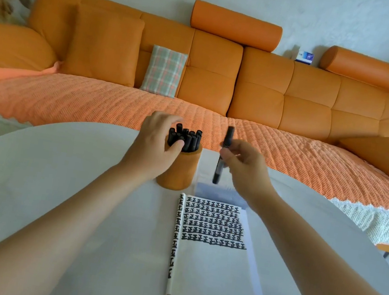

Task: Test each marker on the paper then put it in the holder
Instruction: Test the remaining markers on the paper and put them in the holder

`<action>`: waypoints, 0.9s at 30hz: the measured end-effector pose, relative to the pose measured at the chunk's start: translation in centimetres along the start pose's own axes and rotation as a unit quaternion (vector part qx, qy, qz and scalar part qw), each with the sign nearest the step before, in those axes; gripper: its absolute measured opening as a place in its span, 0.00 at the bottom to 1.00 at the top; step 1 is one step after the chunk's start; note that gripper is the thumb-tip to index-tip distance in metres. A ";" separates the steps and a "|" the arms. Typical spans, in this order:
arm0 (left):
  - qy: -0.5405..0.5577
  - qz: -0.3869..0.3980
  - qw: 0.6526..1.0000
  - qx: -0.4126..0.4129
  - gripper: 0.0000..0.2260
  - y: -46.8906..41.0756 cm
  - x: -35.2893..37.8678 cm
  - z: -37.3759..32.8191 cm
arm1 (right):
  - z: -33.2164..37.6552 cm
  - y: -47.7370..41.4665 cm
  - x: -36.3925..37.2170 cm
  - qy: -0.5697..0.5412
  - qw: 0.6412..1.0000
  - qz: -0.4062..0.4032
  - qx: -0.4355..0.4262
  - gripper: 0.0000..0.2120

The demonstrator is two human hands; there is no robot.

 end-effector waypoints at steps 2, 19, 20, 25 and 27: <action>0.034 0.054 0.996 -0.065 0.27 -0.9 0.5 1.5 | 0.8 -1.6 -0.2 -0.037 0.999 -0.031 -0.004 0.04; 0.240 0.106 0.950 -0.168 0.21 -3.3 3.2 4.5 | 2.0 -5.8 2.4 -0.013 0.998 -0.031 -0.053 0.07; 0.253 0.098 0.947 -0.172 0.20 -3.3 3.4 4.5 | 2.1 -5.8 2.4 -0.017 0.998 -0.030 -0.059 0.09; 0.264 0.066 0.946 -0.176 0.15 -3.2 3.5 4.4 | 2.3 -5.8 2.9 -0.036 0.996 -0.024 -0.075 0.09; 0.238 0.052 0.956 -0.166 0.18 -3.1 3.3 4.4 | 2.2 -5.9 3.0 -0.046 0.996 -0.025 -0.074 0.08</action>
Point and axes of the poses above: each hand's wrist, its own y-axis away from the middle knuckle, its own x-axis out of the palm, z = x × y, the point moved 5 cm from there along -y, towards the middle knuckle, and after that the axes turned 5 degrees about x, right-handed, at the moved point
